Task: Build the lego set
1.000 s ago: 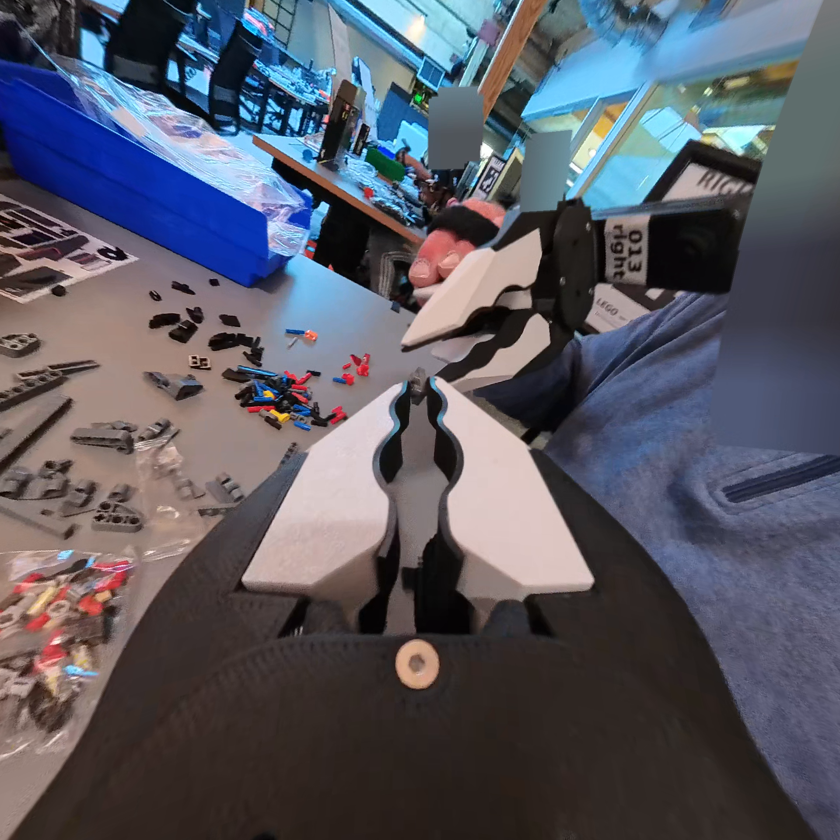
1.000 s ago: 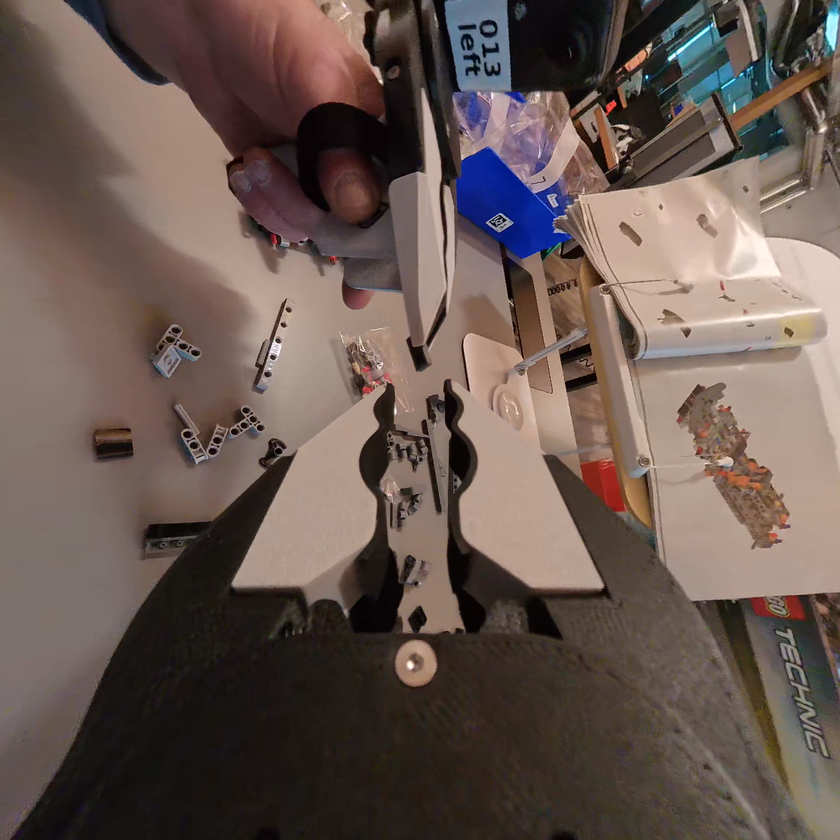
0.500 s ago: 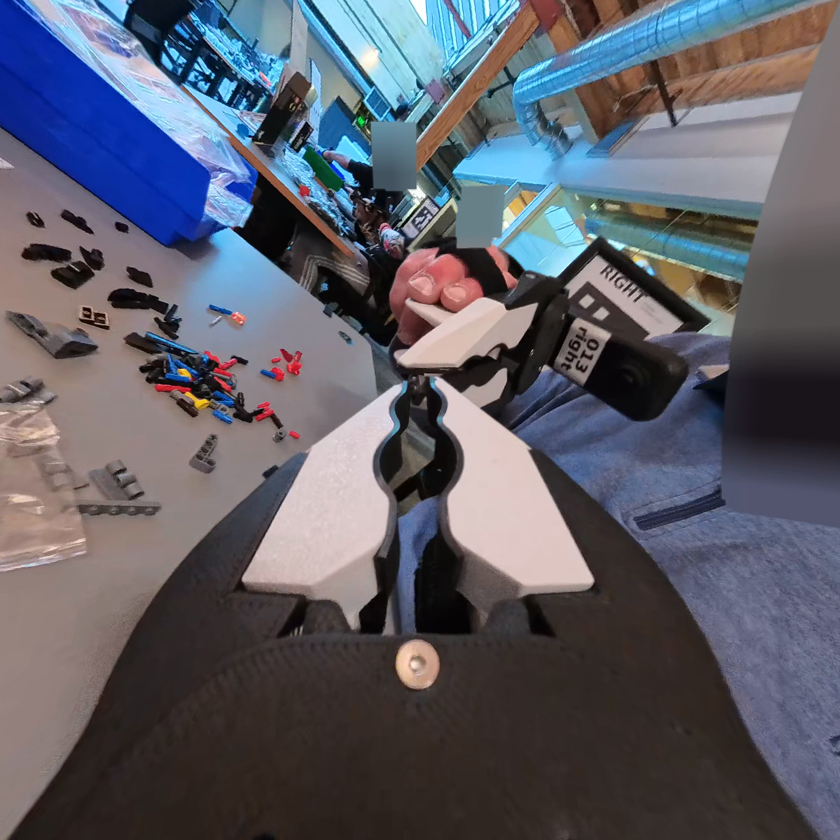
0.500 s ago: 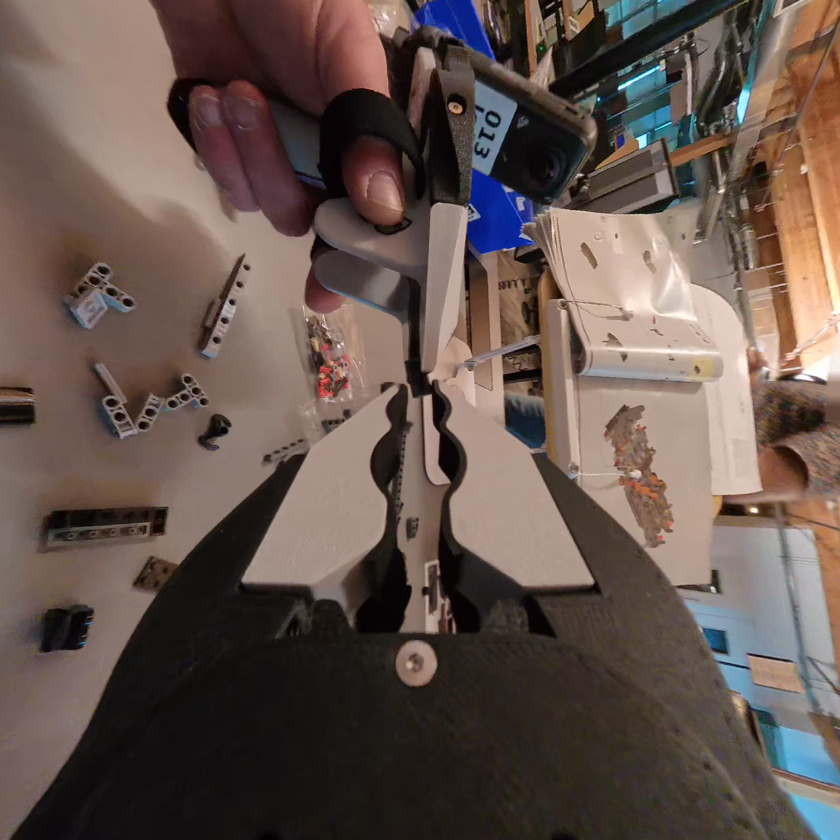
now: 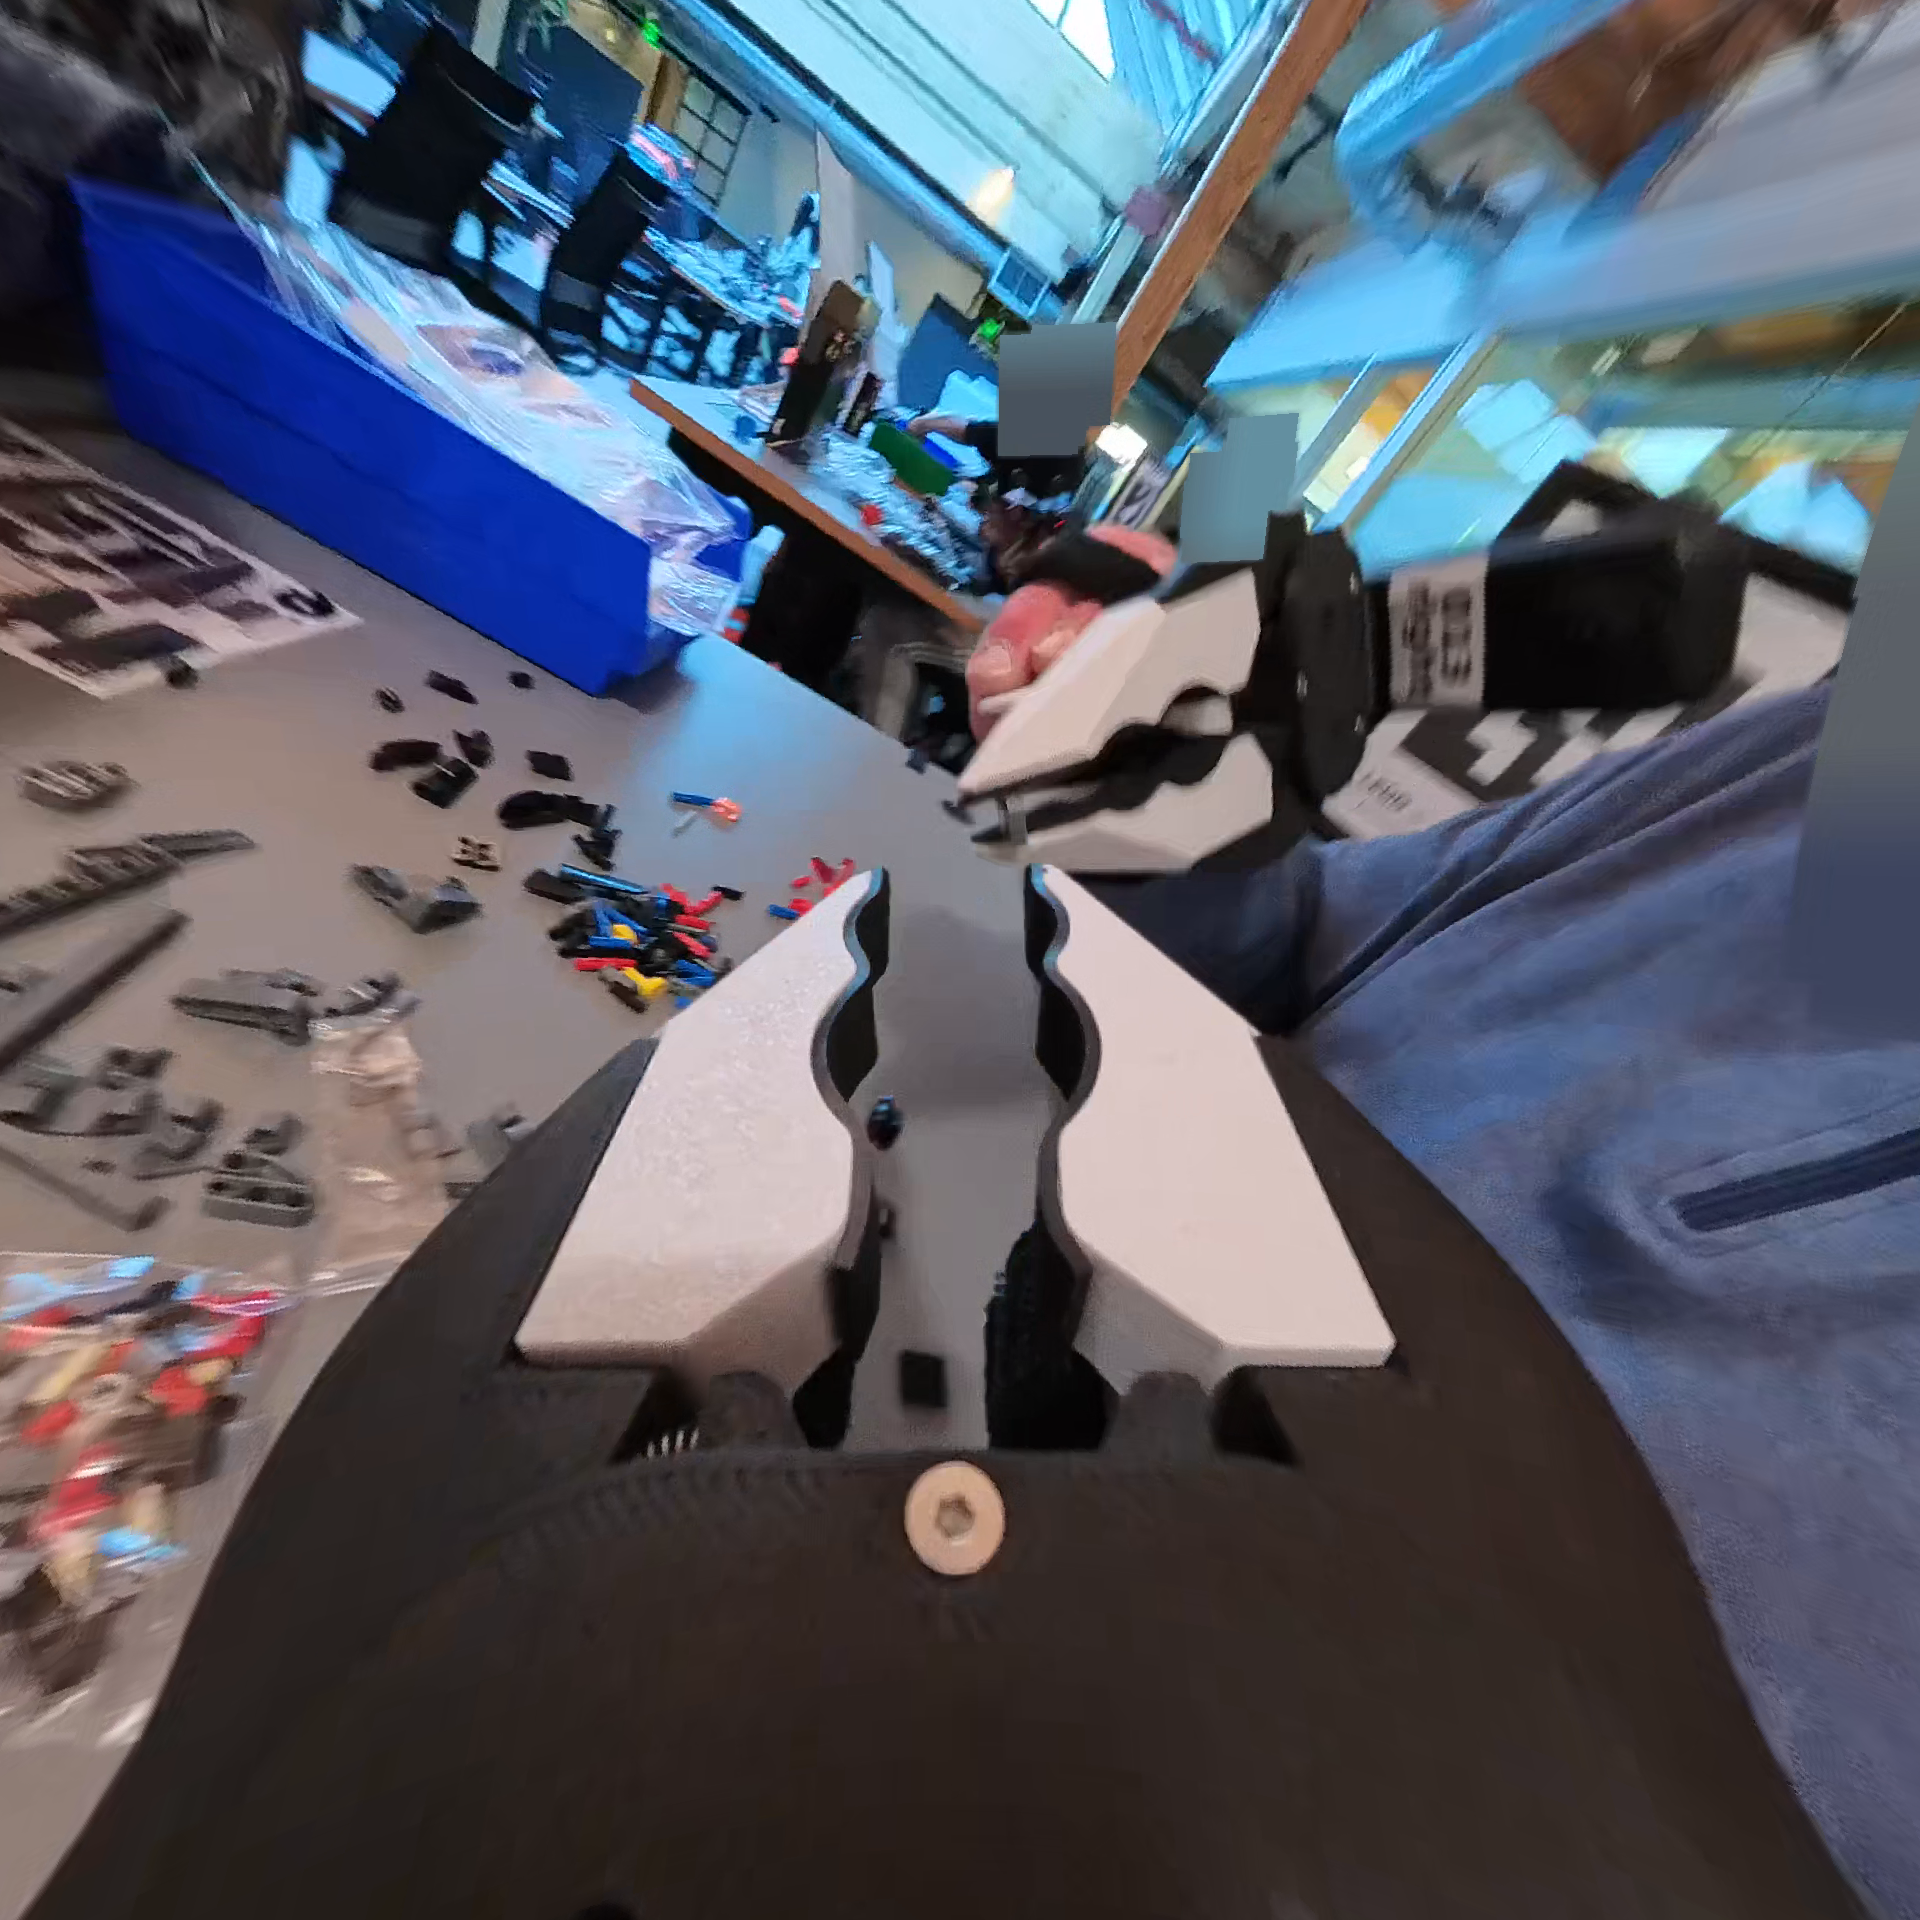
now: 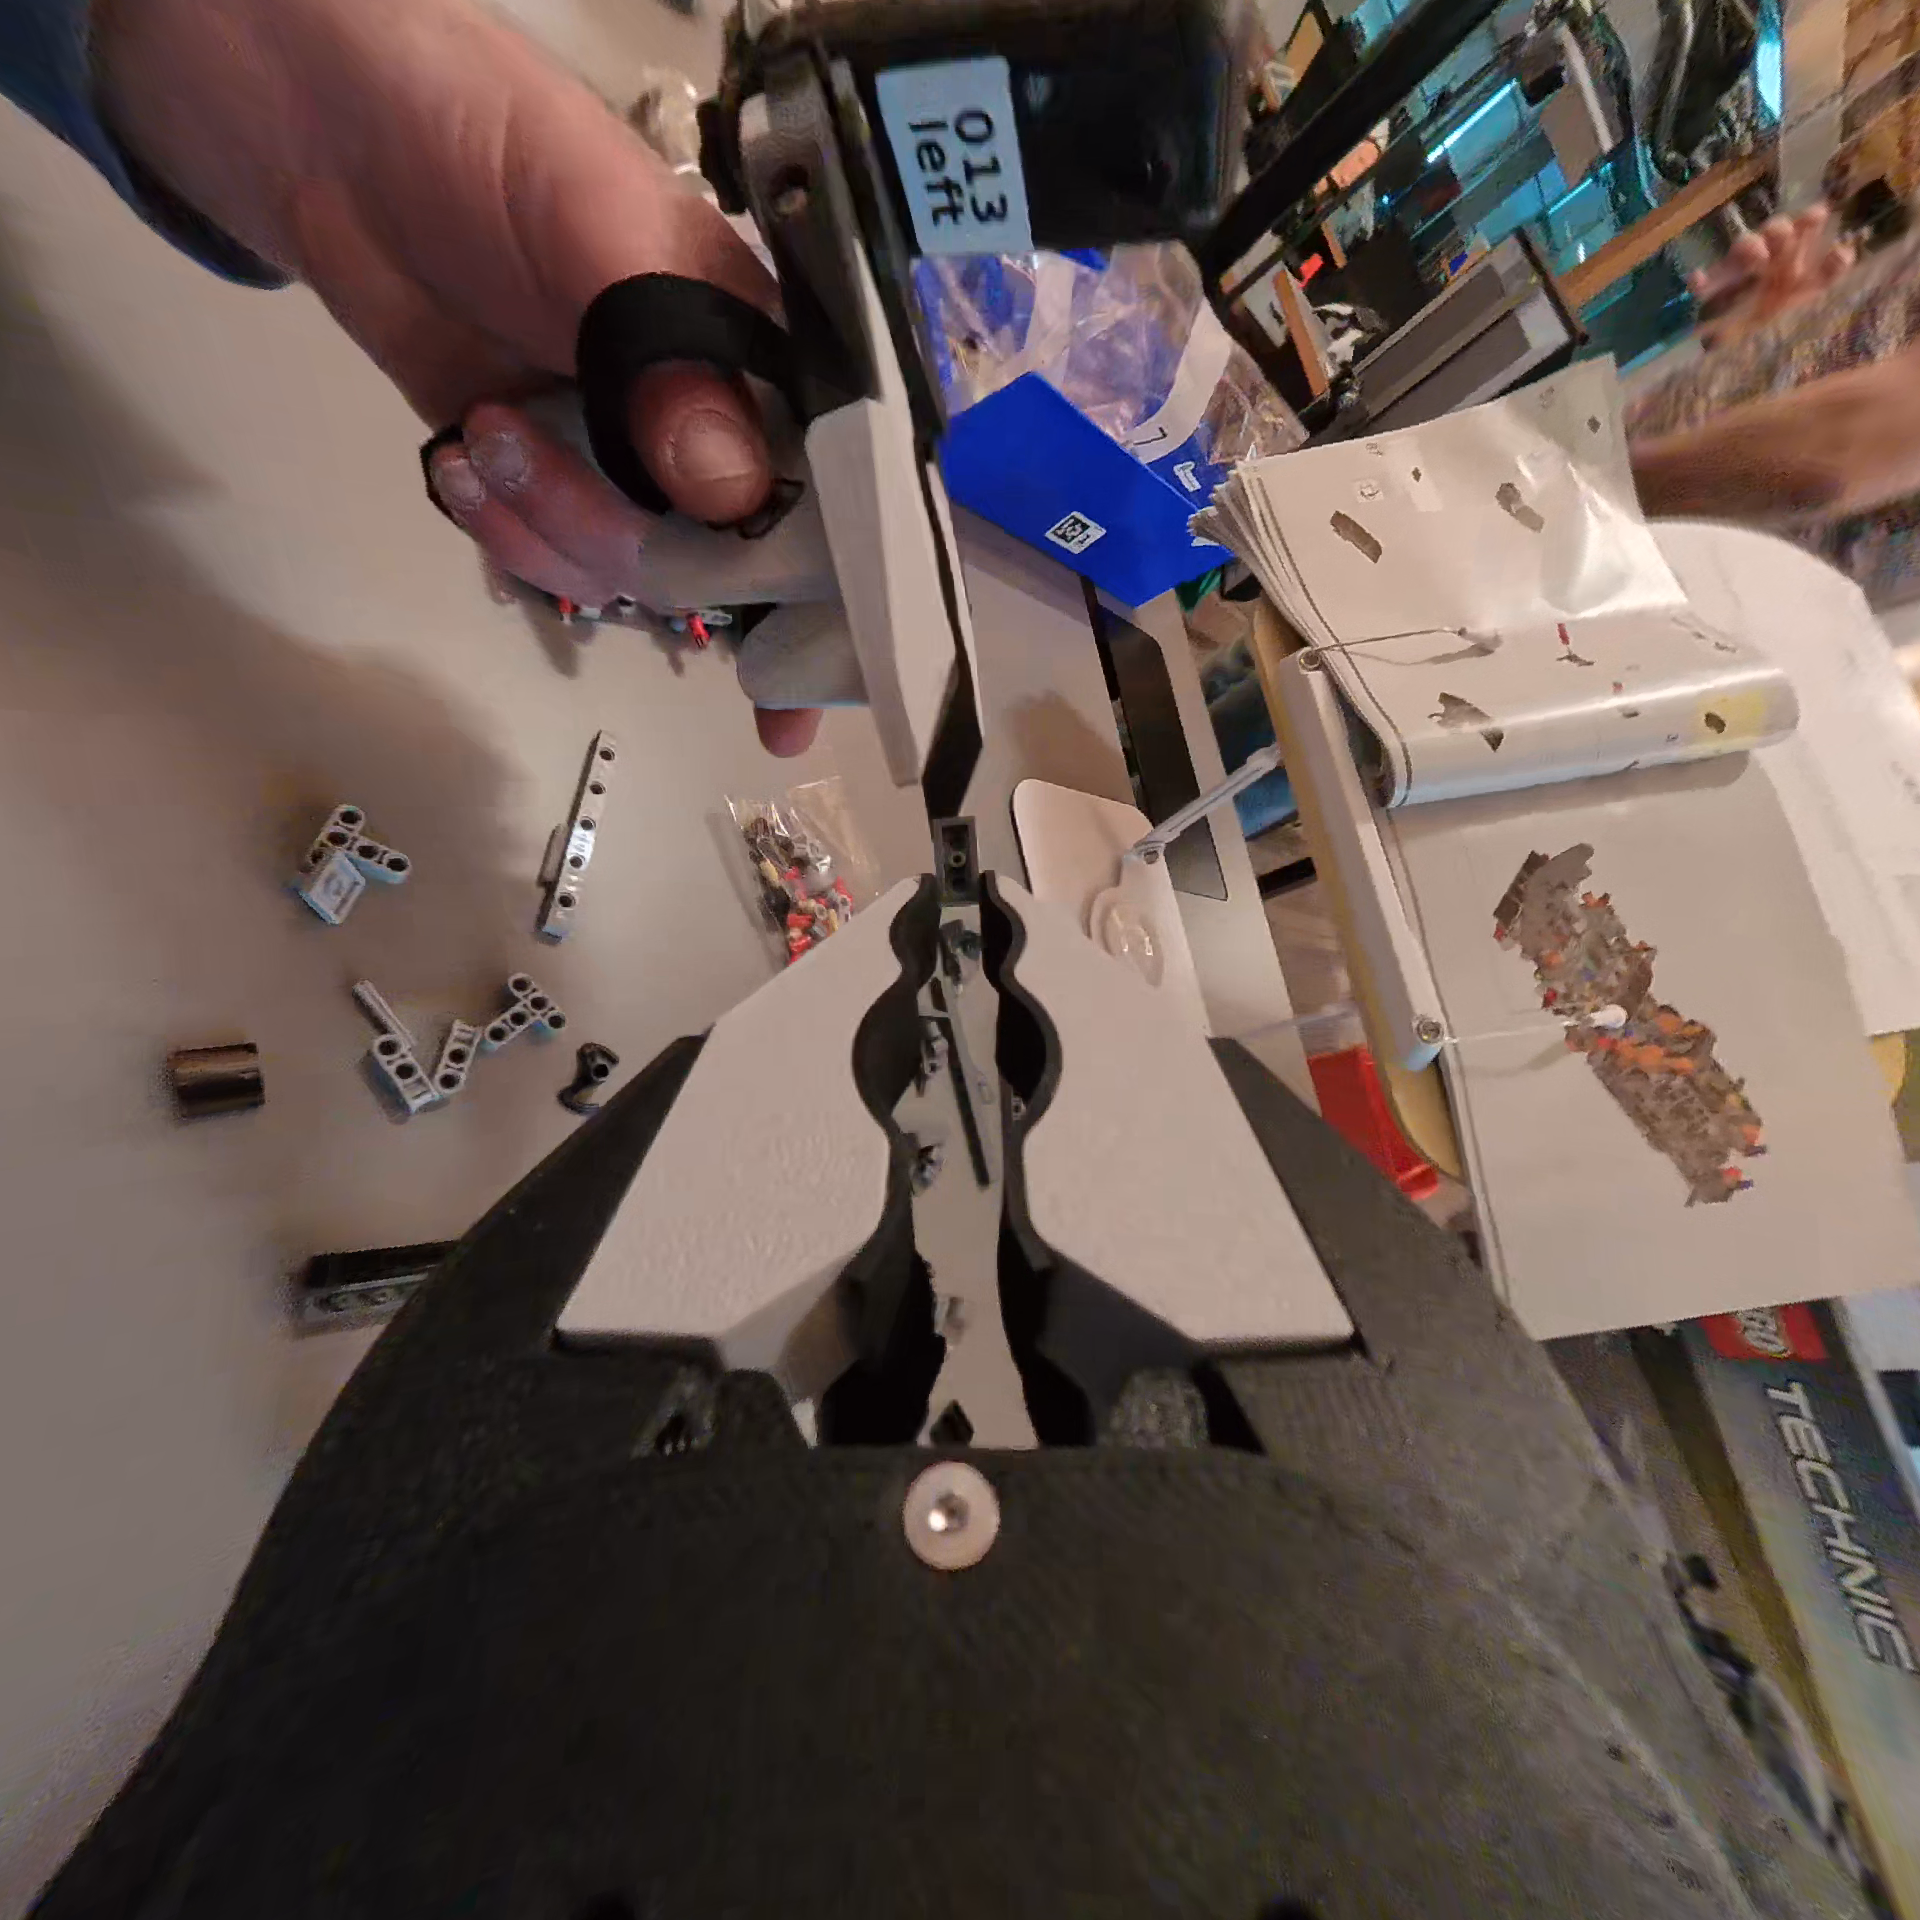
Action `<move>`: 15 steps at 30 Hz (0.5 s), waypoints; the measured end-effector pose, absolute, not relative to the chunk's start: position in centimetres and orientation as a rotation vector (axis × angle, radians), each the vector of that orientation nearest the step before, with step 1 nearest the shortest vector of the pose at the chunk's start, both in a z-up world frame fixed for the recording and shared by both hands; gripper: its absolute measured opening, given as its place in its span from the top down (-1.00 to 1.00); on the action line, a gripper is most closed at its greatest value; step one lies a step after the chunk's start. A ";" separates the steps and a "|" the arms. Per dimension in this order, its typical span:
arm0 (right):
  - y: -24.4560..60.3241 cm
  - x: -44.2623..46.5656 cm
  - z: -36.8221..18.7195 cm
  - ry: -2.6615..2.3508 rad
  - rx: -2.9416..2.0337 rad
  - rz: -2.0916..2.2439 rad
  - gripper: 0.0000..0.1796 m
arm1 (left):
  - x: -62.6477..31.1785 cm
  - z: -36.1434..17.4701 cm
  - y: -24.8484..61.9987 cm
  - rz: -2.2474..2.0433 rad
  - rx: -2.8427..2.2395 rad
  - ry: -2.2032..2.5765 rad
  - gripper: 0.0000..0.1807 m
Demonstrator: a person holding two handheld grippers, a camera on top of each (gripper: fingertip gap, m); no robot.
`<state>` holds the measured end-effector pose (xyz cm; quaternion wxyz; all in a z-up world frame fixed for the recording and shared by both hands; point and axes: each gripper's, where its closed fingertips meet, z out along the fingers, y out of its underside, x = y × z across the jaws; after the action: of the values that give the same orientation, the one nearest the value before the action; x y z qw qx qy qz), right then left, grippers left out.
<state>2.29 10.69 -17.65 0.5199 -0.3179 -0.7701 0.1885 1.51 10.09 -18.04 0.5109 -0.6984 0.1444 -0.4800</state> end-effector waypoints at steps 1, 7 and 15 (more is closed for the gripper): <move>10.8 2.5 -17.5 -1.846 -0.776 0.462 0.95 | 1.5 -17.9 9.9 -1.118 -1.683 0.372 0.73; 10.9 3.8 -17.5 -1.846 -0.847 0.495 0.95 | 1.5 -17.8 8.9 -0.907 -1.715 0.473 0.82; 10.4 5.9 -17.8 -1.838 -0.944 0.547 0.95 | 1.7 -18.9 7.3 -0.663 -1.766 0.589 0.88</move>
<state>5.88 10.41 -17.84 0.4812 -0.3873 -0.7537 0.2245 1.71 7.28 -18.88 0.5502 -0.7463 0.2489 -0.2800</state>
